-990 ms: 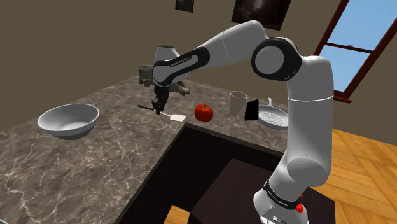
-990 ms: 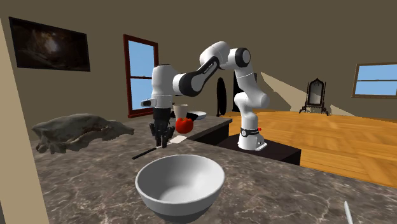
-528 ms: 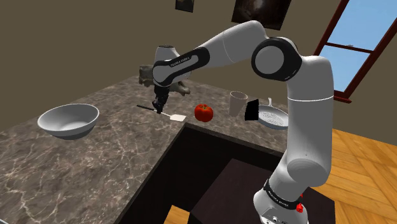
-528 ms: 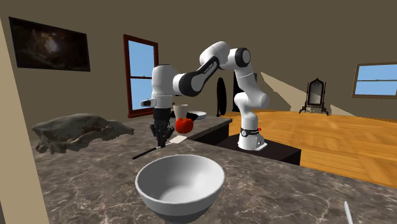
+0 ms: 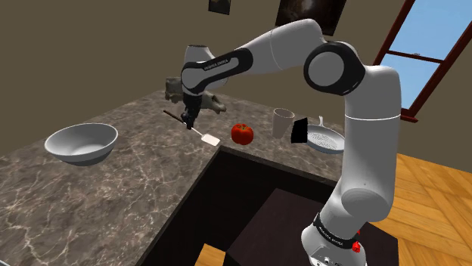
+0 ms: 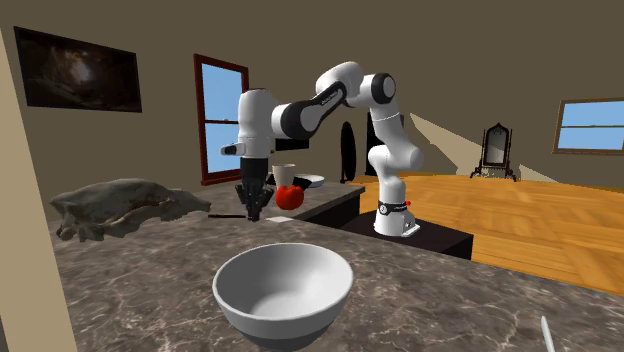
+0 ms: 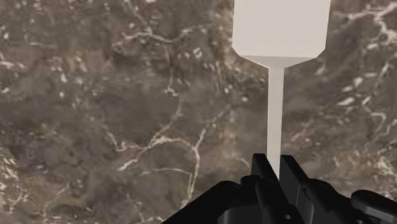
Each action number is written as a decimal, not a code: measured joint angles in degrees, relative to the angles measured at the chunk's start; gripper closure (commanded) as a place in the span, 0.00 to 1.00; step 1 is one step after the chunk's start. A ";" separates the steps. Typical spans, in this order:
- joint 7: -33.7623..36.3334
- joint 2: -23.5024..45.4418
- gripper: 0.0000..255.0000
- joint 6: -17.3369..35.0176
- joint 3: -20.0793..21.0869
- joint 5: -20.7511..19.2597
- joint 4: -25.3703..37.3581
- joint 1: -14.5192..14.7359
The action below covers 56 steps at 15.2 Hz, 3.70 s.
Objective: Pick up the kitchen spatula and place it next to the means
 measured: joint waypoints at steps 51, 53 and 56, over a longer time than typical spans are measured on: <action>39.76 -1.71 1.00 -1.03 11.71 -7.64 -1.59 24.96; 39.98 -1.01 1.00 0.28 11.61 -7.90 -2.23 25.04; 40.20 0.15 1.00 2.02 11.42 -8.29 -2.85 25.13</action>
